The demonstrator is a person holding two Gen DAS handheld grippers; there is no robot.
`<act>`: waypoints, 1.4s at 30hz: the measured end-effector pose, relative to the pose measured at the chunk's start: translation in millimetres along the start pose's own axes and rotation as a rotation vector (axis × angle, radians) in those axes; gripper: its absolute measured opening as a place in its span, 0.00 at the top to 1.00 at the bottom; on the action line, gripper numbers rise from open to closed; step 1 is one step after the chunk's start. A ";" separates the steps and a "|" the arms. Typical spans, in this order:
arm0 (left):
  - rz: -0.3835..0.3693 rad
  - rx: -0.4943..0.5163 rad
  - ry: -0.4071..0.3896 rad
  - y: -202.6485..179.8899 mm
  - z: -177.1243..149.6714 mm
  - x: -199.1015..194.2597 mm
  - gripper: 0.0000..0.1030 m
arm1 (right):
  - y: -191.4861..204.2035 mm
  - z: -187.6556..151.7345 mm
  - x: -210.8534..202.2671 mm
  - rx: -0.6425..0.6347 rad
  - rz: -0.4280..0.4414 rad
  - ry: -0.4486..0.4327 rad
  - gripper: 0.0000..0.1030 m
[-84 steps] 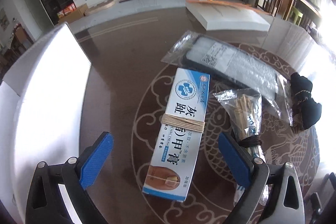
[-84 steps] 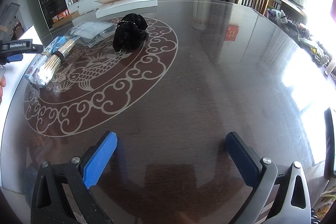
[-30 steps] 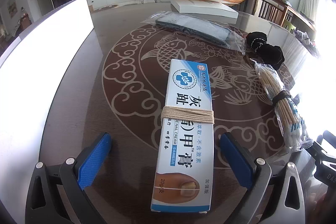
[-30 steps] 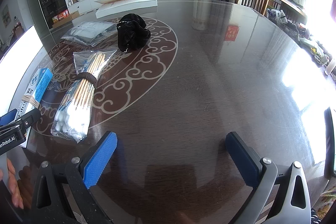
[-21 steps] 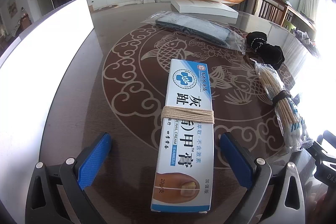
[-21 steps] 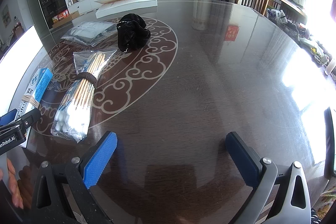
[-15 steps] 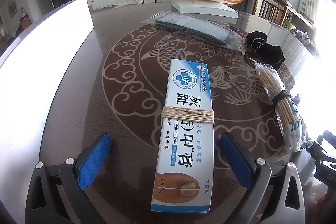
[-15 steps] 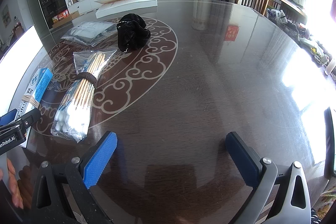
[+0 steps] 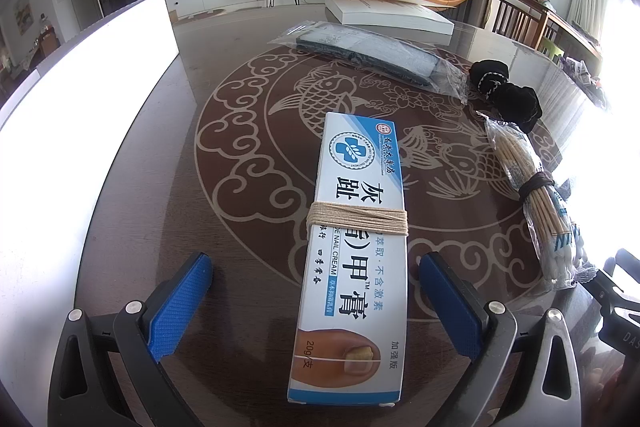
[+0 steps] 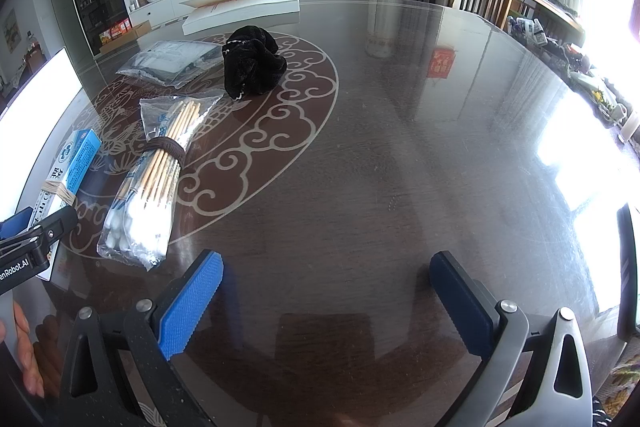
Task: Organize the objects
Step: 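Lift the ointment box with the left tool while the right tool approaches the cotton swab bag, then grasp the bagged cotton swabs with the right tool while the left tool holds the box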
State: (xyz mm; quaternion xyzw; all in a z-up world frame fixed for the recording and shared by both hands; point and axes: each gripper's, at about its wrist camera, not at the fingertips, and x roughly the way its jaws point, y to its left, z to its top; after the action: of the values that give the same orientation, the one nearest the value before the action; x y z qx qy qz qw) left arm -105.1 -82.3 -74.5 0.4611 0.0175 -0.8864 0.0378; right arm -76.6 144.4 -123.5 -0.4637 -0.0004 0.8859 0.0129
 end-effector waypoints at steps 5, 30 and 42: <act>0.000 0.000 0.000 -0.1 0.2 0.3 0.00 | 0.0 0.0 0.3 0.000 0.000 0.000 0.00; -0.052 0.073 0.004 2.3 -2.1 -1.6 0.00 | 50.6 60.9 -13.1 -0.003 0.241 0.133 0.00; -0.085 0.141 0.059 -1.7 16.4 1.9 0.37 | 94.2 69.7 21.1 -0.180 0.194 0.277 0.71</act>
State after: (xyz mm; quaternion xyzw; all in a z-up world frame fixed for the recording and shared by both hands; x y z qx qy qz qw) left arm -119.6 -81.8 -66.6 0.4873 -0.0244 -0.8723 -0.0330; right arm -148.0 51.5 -102.3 -0.5782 -0.0332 0.8072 -0.1143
